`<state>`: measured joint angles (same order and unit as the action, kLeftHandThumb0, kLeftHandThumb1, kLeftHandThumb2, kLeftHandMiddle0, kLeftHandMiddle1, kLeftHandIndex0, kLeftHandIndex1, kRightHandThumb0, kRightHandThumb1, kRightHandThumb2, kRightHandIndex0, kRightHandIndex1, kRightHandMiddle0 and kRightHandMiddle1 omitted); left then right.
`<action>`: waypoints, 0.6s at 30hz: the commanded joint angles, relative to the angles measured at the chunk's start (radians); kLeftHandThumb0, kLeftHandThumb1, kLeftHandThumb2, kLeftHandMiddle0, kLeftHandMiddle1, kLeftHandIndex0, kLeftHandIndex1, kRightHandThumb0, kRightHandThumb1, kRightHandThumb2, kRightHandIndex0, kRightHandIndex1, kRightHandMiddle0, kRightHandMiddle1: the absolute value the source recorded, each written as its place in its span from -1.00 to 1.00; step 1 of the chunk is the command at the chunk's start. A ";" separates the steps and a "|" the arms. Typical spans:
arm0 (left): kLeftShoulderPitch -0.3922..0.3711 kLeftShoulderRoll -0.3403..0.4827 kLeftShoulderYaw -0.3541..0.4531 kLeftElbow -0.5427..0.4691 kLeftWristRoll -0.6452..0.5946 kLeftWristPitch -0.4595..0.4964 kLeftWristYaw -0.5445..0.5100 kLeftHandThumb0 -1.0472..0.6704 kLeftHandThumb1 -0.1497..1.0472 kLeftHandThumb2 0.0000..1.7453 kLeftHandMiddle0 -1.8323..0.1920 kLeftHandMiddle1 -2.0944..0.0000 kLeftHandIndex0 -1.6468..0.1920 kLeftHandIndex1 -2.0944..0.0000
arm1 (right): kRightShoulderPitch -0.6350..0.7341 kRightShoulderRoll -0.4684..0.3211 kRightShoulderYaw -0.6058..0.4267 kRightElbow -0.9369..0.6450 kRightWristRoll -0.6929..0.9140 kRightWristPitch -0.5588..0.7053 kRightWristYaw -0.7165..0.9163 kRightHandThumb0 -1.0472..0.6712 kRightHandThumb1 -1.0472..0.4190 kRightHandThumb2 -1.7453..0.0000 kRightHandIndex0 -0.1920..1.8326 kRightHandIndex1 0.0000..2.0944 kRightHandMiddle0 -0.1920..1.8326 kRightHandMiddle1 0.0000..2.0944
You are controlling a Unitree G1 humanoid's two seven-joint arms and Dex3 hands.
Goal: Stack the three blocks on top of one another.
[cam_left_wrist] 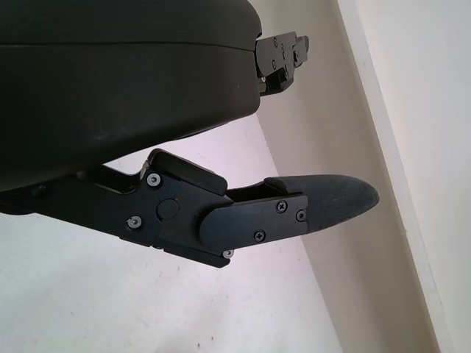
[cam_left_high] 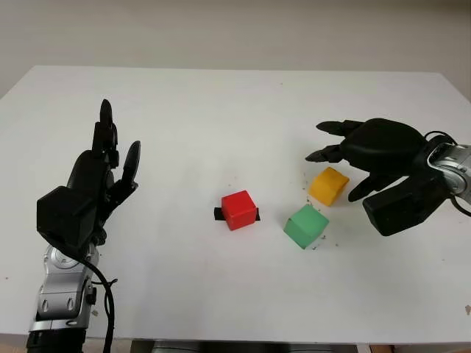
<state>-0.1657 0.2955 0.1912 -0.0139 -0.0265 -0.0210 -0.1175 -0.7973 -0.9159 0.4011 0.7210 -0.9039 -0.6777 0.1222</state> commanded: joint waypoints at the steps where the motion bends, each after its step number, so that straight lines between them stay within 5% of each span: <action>1: -0.003 0.004 -0.010 -0.019 0.008 0.001 -0.002 -0.69 1.00 -0.34 1.00 0.98 1.00 1.00 | -0.021 0.008 0.010 0.021 0.000 -0.006 -0.013 -0.44 -0.77 0.93 -0.74 -0.95 -0.30 -0.90; 18: 0.017 0.003 -0.020 -0.040 0.029 0.003 0.001 -0.66 1.00 -0.33 1.00 1.00 1.00 1.00 | -0.025 0.045 0.001 0.091 0.134 -0.006 0.045 -0.37 -0.80 0.94 -0.72 -0.94 -0.15 -0.81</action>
<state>-0.1567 0.2959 0.1757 -0.0354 -0.0079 -0.0120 -0.1213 -0.7981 -0.8794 0.4162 0.8078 -0.7834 -0.6863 0.1617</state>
